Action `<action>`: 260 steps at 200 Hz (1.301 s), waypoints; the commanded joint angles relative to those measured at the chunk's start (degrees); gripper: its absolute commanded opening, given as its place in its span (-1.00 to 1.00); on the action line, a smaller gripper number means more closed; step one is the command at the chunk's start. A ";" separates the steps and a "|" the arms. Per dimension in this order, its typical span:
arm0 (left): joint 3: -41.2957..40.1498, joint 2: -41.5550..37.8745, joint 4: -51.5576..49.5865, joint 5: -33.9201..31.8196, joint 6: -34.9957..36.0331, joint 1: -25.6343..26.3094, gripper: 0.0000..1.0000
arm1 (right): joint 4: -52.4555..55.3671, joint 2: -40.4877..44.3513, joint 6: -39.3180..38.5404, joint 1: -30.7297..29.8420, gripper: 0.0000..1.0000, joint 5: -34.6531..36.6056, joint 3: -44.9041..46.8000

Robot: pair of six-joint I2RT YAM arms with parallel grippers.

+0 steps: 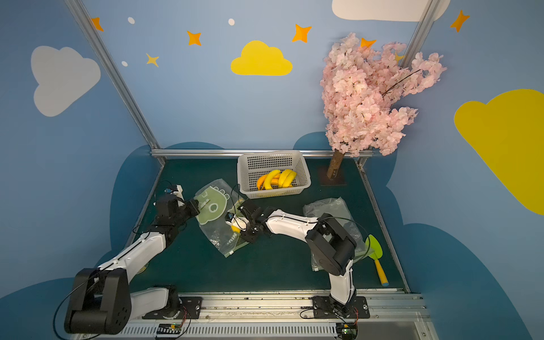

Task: Open the zip-top bag and take out the banana
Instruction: Pick up the banana from the zipper food storage bag, then place the banana in the basket.

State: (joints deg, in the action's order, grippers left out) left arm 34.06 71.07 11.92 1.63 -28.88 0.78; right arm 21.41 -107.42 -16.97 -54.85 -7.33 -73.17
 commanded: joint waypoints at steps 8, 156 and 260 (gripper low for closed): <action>3.17 0.71 -2.64 -7.27 1.12 -0.03 -0.95 | 5.60 5.11 2.49 0.17 -1.00 -2.64 2.32; 9.97 14.48 -5.66 -12.56 0.35 -2.35 -0.69 | -1.98 31.02 10.06 17.69 -1.00 -10.45 13.60; 4.74 3.77 -5.58 -16.85 7.12 6.31 0.99 | 9.91 -18.22 12.76 28.41 -0.73 -17.13 -38.43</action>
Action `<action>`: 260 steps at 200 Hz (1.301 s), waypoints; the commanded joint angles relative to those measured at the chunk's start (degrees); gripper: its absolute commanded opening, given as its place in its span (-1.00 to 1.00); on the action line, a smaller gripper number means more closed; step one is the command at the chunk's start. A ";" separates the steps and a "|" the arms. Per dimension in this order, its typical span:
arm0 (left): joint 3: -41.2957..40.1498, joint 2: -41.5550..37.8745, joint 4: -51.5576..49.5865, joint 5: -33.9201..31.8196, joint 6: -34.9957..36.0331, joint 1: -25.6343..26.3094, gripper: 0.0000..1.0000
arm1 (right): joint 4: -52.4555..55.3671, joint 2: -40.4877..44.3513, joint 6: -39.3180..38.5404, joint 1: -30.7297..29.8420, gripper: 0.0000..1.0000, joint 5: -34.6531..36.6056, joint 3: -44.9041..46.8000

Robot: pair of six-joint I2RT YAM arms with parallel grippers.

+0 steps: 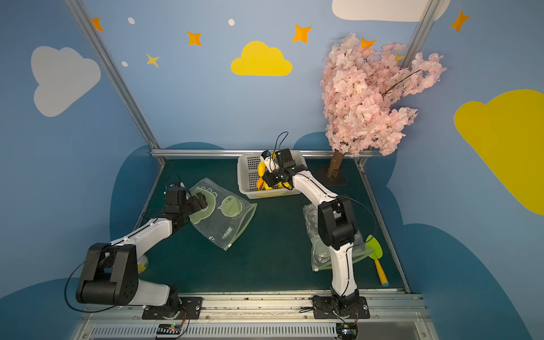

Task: Open the zip-top bag and take out the banana
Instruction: Place the banana in the basket, then reset both arms

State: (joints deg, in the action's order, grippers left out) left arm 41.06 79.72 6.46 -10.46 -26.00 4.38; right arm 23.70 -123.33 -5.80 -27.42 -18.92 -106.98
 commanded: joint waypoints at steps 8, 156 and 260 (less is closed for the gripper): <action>-3.52 -6.59 1.15 -5.88 5.40 3.63 0.99 | 7.76 -2.34 2.30 1.19 -0.53 -5.60 -4.27; -19.75 -12.51 26.62 -5.64 29.31 5.75 1.00 | -32.00 57.71 -6.98 13.97 0.87 25.11 68.91; -23.65 6.33 50.87 -3.26 29.44 1.62 1.00 | -99.92 31.49 7.30 26.54 0.88 19.70 95.71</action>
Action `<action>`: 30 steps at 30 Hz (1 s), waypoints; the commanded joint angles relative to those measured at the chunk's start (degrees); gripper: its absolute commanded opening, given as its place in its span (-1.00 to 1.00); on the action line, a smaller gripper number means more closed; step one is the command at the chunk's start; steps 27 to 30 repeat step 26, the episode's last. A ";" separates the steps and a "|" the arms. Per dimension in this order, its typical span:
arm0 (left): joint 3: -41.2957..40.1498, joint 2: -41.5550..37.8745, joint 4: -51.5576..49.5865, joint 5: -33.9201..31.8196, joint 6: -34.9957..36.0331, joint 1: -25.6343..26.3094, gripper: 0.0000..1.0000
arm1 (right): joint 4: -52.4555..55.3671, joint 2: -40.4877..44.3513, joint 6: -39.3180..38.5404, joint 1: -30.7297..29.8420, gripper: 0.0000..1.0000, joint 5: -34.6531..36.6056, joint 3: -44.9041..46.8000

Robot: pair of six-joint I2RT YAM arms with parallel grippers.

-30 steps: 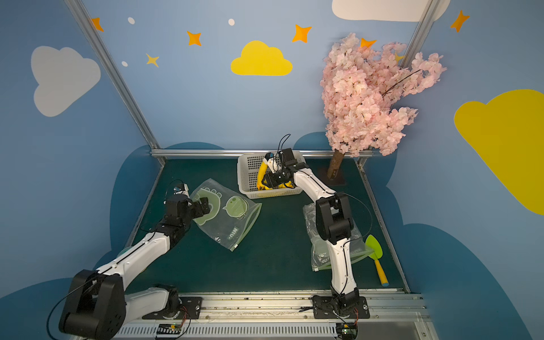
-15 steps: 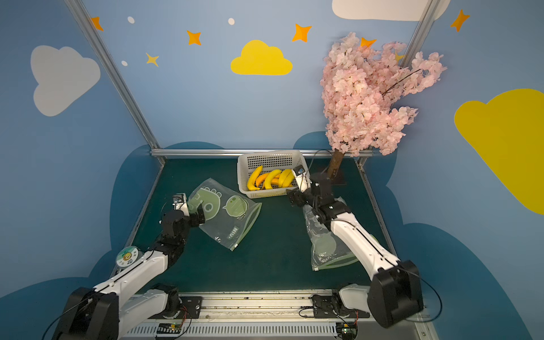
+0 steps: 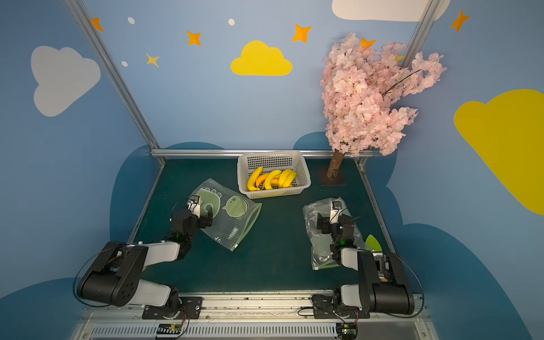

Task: Open the zip-top bag and take out the banana
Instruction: Reset both arms

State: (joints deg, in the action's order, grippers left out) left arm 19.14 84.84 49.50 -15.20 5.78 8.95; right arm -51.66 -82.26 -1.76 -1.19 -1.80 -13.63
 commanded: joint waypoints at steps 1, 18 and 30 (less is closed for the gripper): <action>-1.69 1.21 7.74 1.93 -2.61 -3.31 1.00 | -25.38 -10.02 3.26 0.31 0.88 2.55 2.41; 2.30 5.19 3.34 14.67 -5.78 -9.65 1.00 | -2.95 -6.99 1.62 -1.06 0.88 3.45 -7.22; 2.14 5.22 3.40 14.67 -5.75 -9.65 1.00 | -3.95 -7.04 1.00 -2.09 0.89 5.59 -6.76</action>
